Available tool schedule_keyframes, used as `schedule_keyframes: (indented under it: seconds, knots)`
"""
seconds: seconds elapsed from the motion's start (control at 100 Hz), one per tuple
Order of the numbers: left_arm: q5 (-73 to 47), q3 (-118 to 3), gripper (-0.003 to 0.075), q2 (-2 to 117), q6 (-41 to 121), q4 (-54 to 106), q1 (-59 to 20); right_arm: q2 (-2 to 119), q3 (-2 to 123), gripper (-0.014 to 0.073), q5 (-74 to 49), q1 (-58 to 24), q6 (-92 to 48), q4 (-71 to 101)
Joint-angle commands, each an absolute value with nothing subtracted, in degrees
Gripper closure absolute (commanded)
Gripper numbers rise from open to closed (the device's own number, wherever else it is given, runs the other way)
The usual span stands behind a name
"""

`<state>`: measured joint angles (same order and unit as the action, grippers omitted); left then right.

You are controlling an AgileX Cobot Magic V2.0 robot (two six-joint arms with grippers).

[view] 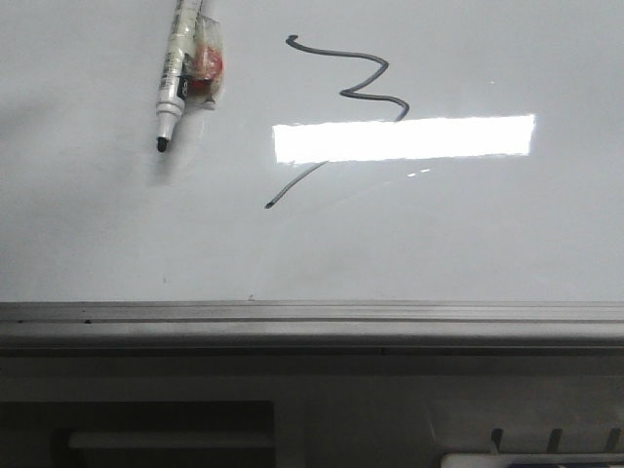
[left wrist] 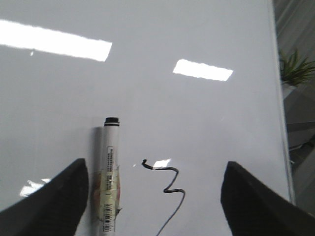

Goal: Write number 3 on whiteboard

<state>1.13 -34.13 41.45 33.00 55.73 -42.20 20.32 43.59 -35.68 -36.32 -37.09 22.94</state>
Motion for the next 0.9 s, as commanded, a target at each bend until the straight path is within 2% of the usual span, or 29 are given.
schedule_keyframes:
  seconds: [0.0,0.1,0.25,0.42,0.89]
  knots:
    - [0.0,-33.4,0.0301,33.8,33.0,53.2,-42.4,16.1,40.8,0.0642,-28.7,-36.0,-34.1,20.2]
    - [-3.4,-30.2,0.0433,25.9,33.0,52.7,-42.4,8.9,34.9,0.0642,-24.3,-36.0,-27.2,17.7]
    - [-8.6,-26.8,0.0741,16.9,33.0,52.8,-42.4,0.7,28.1,0.0642,-21.1,-36.0,-25.4,17.5]
    - [-11.9,-25.9,0.0741,12.5,33.0,53.0,-42.4,-0.9,23.6,0.0642,-21.6,-36.1,-25.4,17.2]
    - [-12.4,-25.9,0.0741,12.4,33.0,53.0,-42.4,-0.9,21.9,0.0643,-22.1,-36.1,-25.4,17.2]
